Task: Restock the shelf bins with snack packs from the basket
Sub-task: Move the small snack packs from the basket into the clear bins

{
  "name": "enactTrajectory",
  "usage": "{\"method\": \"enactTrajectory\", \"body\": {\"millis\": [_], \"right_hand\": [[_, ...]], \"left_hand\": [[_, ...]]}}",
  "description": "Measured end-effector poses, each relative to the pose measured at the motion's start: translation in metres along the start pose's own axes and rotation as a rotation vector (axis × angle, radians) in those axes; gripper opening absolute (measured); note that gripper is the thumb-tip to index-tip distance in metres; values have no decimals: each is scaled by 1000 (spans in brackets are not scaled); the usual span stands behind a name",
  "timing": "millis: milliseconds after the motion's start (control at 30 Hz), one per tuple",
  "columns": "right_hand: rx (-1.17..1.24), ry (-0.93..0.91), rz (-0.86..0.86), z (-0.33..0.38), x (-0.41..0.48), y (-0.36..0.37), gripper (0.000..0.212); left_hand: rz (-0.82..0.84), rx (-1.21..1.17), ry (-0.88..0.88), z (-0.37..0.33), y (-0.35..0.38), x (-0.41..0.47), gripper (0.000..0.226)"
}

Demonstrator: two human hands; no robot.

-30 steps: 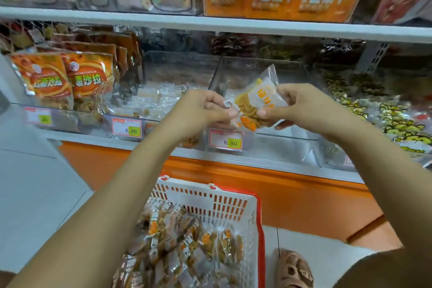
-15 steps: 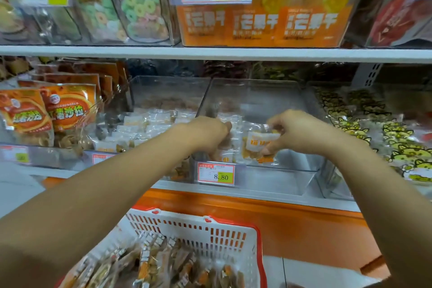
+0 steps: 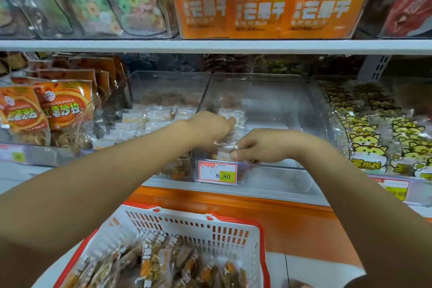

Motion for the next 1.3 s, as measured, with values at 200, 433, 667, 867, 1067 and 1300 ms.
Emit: {"method": "enactTrajectory", "body": {"millis": [200,433,667,867,1067,1300], "right_hand": [[94,99,-15,-7,17,6,49],[388,393,56,-43,2,16,62],[611,384,134,-27,20,40,38],[740,378,57,-17,19,37,20],[782,306,1,-6,12,40,28],[378,278,-761,4,-34,-15,40]], "left_hand": [[112,-210,-17,11,-8,4,29],[106,-334,-73,17,-12,1,22],[-168,-419,-169,26,-31,-33,43],[-355,-701,-436,54,-11,-80,59],[-460,-923,-439,35,15,-107,70],[-763,-1243,-454,7,43,-156,51]]}}
Point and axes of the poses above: each hand's wrist, its own x-axis towards the middle knuckle, its own y-axis out of the palm, z = x × y, the point moved 9 cm from there along x, towards the middle knuckle, and after that the axes turned 5 degrees about -y, right-handed, at the moved point
